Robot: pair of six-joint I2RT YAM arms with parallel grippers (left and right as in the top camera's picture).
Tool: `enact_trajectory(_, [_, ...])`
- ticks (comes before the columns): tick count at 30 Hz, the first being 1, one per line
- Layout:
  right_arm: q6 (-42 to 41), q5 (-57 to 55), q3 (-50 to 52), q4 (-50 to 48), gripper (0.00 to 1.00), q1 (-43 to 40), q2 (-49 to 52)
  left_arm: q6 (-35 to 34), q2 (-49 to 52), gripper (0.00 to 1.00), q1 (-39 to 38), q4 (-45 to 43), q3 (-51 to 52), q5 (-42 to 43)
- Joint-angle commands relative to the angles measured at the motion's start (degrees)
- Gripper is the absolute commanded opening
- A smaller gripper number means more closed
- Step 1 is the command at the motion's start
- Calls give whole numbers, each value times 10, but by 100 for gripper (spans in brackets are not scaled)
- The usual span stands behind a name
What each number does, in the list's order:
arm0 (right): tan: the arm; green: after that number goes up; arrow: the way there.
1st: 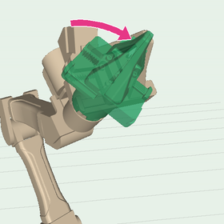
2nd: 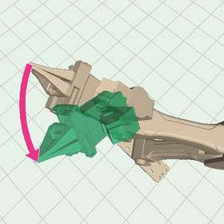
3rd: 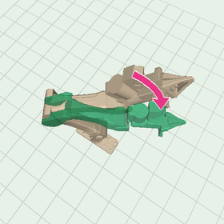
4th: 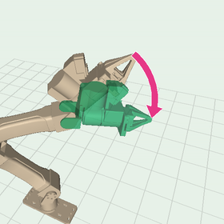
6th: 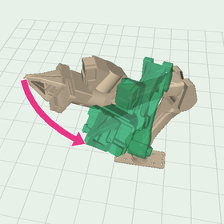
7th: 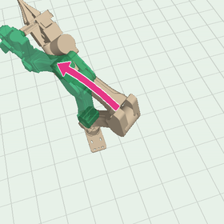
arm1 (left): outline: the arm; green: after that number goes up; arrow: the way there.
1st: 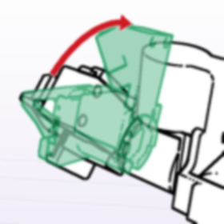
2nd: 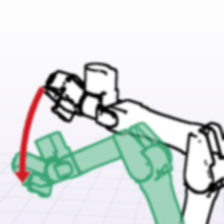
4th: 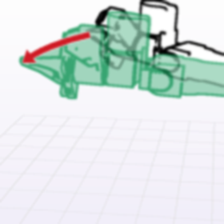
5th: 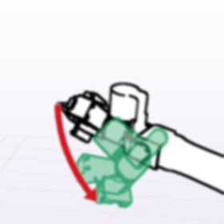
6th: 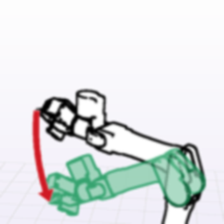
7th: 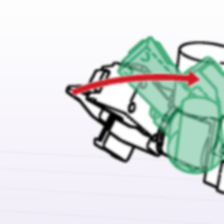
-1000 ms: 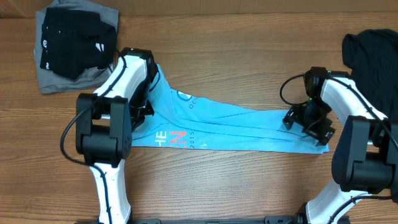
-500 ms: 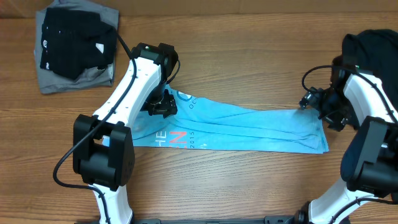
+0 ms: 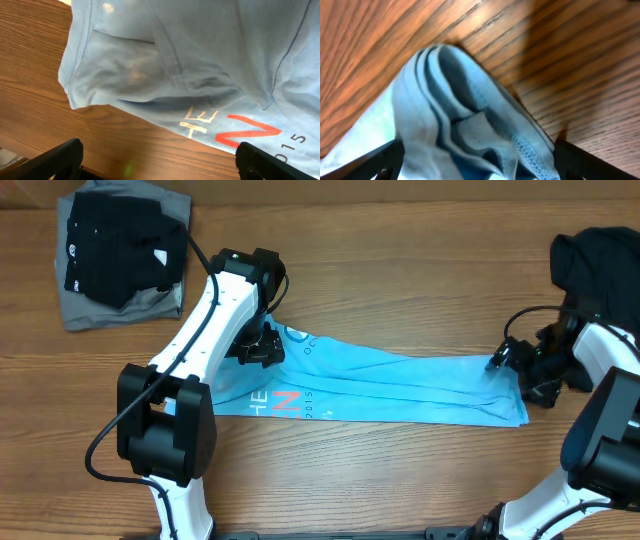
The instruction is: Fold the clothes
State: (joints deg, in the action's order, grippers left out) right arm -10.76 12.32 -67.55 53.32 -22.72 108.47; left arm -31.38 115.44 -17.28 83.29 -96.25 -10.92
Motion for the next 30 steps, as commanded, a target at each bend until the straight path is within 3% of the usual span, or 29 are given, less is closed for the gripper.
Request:
enact_trajectory(1, [23, 55, 60, -31, 100, 9, 9, 1, 4, 100, 0, 0, -2, 4])
enact_trajectory(4, [22, 68, 92, -53, 100, 10, 9, 1, 4, 100, 0, 0, -2, 4])
enact_trajectory(6, [20, 73, 100, -50, 83, 10, 9, 1, 4, 100, 0, 0, -2, 4])
enact_trajectory(8, [13, 75, 100, -41, 59, 10, 9, 1, 4, 100, 0, 0, -2, 5])
enact_trajectory(11, [-21, 75, 99, -31, 57, 10, 9, 1, 4, 100, 0, 0, -2, 5])
enact_trajectory(13, [-28, 74, 95, -24, 35, 10, 9, 1, 4, 100, 0, 1, -2, 5])
enact_trajectory(14, [-32, 71, 92, -19, 13, 10, 9, 1, 4, 100, 0, 1, -2, 5])
enact_trajectory(15, [-46, 65, 88, -11, 4, 9, 9, 1, 4, 100, 0, 2, -2, 5])
enact_trajectory(24, [-146, -56, 6, 93, 4, 0, -30, 1, 4, 100, 0, 9, -2, 5])
enact_trajectory(30, [-180, -67, -8, 114, 4, 19, -88, 1, 4, 100, 0, 8, -2, 12])
